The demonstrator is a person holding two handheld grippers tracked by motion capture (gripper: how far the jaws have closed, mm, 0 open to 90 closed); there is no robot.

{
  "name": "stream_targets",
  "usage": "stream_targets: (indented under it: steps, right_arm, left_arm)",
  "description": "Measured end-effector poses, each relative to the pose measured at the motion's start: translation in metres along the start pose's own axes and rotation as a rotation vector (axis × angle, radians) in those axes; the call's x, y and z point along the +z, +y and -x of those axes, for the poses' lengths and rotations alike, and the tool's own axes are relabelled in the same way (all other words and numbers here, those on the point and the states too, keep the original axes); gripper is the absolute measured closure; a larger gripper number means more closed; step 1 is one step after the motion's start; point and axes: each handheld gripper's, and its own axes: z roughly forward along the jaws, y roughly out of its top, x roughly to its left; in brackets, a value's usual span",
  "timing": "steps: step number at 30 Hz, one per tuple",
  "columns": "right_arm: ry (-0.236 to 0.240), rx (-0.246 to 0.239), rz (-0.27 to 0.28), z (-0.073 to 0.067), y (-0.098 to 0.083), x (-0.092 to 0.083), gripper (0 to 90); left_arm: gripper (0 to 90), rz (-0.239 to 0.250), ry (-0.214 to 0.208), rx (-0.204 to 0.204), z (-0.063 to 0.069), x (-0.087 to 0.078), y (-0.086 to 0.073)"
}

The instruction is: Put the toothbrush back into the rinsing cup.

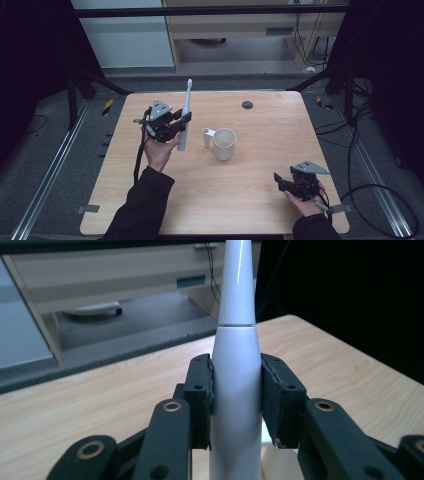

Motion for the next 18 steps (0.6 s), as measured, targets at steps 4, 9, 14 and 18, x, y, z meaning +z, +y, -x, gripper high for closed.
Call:
stream_targets:
  steps: [4, 9, 14, 18]
  right_arm:
    - [0.002, 0.001, 0.000, 0.000, 0.000, 0.000, 32.6]
    - [0.004, 0.004, 0.005, 0.000, 0.000, 0.000, 32.6]
    - [0.010, 0.006, 0.006, 0.000, 0.000, 0.001, 32.6]
    - [0.011, 0.006, 0.009, 0.000, 0.000, 0.000, 32.5]
  left_arm:
    - [66.7, 0.015, -0.012, 0.000, 0.005, 0.007, 0.003]
    - [66.7, 0.034, -0.025, 0.005, 0.013, 0.016, 0.008]
    - [66.7, 0.058, -0.044, 0.014, 0.024, 0.023, 0.016]
    - [66.7, 0.071, -0.055, 0.022, 0.031, 0.028, 0.021]
